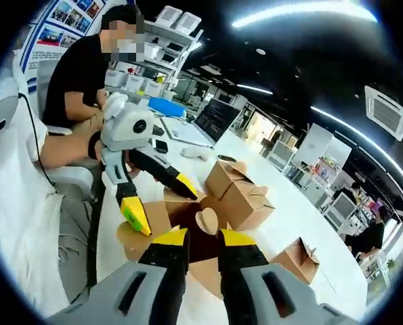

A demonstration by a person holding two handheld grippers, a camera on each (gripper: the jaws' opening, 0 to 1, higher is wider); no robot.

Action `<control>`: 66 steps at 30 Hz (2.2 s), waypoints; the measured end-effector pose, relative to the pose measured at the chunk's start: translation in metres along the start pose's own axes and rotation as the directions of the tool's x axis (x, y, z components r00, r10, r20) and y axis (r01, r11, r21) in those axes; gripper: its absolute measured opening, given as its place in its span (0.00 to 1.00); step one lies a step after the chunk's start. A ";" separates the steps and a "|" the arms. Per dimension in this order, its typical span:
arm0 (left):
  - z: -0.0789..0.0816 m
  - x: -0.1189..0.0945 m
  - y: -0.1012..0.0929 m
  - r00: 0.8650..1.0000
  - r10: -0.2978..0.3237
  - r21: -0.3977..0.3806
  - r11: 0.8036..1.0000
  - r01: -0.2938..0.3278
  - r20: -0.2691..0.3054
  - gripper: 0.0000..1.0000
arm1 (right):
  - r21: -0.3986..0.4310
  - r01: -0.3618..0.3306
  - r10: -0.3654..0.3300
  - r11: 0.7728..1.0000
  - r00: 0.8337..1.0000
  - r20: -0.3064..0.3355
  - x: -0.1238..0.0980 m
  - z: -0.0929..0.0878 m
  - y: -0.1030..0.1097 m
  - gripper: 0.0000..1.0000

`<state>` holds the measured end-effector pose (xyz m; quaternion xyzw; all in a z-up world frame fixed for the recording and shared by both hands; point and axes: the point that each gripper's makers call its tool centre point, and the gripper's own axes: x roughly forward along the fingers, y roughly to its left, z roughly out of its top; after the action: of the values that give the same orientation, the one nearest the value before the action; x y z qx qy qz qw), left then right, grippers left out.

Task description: Pick up one paper box from the group, open the paper box, and remove the item inside

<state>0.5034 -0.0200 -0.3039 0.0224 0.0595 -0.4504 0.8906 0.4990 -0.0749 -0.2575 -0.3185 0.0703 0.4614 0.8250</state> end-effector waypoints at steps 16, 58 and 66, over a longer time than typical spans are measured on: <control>-0.001 0.000 0.000 1.000 -0.002 0.003 1.000 0.002 0.000 0.63 | -0.045 -0.015 0.012 0.999 0.997 -0.075 0.026 -0.015 -0.007 0.29; -0.004 0.001 -0.001 1.000 0.004 0.028 1.000 -0.004 -0.006 0.62 | -0.014 -0.026 0.026 1.000 0.999 -0.038 0.040 0.004 -0.026 0.04; -0.005 0.001 -0.001 1.000 0.002 0.037 0.999 -0.002 -0.005 0.62 | -0.008 -0.016 0.015 1.000 0.999 -0.049 0.043 0.009 -0.038 0.04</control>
<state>0.5033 -0.0210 -0.3086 0.0400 0.0533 -0.4506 0.8903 0.5520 -0.0532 -0.2505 -0.3323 0.0909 0.4602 0.8183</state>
